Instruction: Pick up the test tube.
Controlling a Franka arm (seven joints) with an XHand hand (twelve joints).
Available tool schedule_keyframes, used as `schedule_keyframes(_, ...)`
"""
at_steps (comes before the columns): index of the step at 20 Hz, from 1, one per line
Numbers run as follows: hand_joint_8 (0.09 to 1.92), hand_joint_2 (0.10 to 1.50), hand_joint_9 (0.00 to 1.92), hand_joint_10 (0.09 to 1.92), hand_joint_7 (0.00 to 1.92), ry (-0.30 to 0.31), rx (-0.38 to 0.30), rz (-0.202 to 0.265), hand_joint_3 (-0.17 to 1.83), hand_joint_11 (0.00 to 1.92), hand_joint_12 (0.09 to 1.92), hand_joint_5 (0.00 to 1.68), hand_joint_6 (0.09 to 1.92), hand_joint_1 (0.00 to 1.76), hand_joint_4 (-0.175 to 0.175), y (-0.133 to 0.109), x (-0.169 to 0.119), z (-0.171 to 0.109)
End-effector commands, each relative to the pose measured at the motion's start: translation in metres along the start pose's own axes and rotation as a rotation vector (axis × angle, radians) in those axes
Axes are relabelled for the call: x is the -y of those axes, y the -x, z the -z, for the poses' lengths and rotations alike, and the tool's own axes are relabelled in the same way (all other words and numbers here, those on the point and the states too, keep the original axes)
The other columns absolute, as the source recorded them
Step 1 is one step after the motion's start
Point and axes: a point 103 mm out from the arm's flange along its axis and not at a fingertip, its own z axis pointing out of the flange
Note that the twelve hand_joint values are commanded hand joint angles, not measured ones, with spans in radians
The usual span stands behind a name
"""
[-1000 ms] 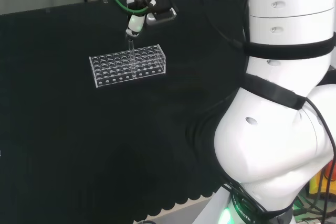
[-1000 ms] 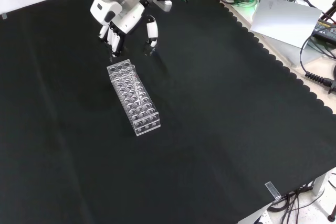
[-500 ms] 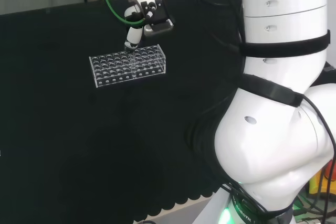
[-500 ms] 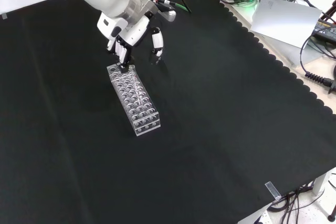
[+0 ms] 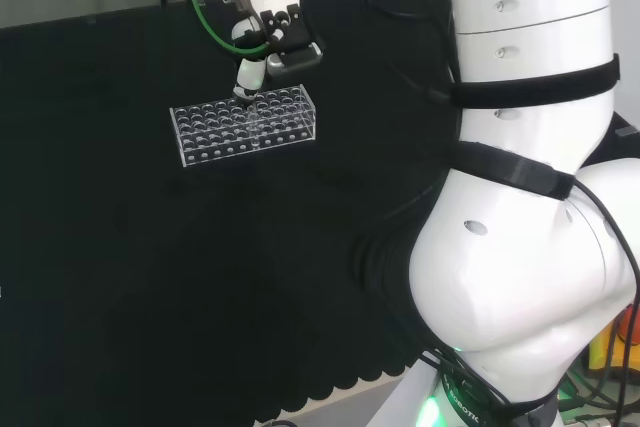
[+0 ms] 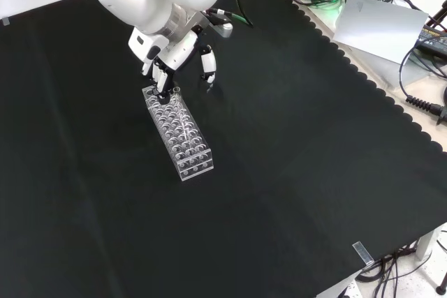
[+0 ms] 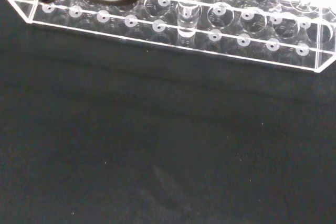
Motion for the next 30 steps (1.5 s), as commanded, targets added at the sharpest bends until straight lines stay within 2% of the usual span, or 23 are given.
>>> schedule_keyframes(1,0.85,0.66,0.76,0.75,0.89,0.046,0.021,-0.028,0.64,0.36,1.45,0.52,0.56,0.94,-0.131,-0.007,-0.019,-0.004)
schedule_keyframes(7,0.80,0.63,1.00,0.68,1.13,0.107,0.007,-0.063,0.71,0.52,1.38,0.68,0.72,1.01,-0.162,-0.007,-0.027,-0.003)
schedule_keyframes(10,0.77,0.61,1.09,0.65,1.22,0.112,-0.005,-0.075,0.73,0.58,1.35,0.75,0.73,1.04,-0.174,-0.008,-0.033,-0.004)
schedule_keyframes(16,0.64,0.60,1.35,0.64,1.41,0.122,-0.019,-0.100,0.75,0.81,1.26,0.94,0.68,1.11,-0.175,-0.010,-0.042,-0.005)
schedule_keyframes(18,0.59,0.76,1.43,0.63,1.49,0.137,-0.040,-0.114,0.50,0.95,1.20,1.09,0.72,1.16,-0.175,-0.010,-0.044,-0.006)
schedule_keyframes(20,0.55,0.84,1.51,0.62,1.55,0.163,-0.087,-0.133,0.35,1.12,1.10,1.18,0.67,1.19,-0.175,-0.008,-0.045,-0.005)
schedule_keyframes(23,0.51,0.80,1.61,0.66,1.64,0.193,-0.118,-0.135,0.38,1.27,0.97,1.27,0.56,1.21,-0.175,-0.007,-0.046,-0.001)
schedule_keyframes(30,0.49,0.75,1.65,0.68,1.71,0.210,-0.159,-0.134,0.46,1.30,0.91,1.32,0.50,1.22,-0.175,-0.005,-0.042,0.006)
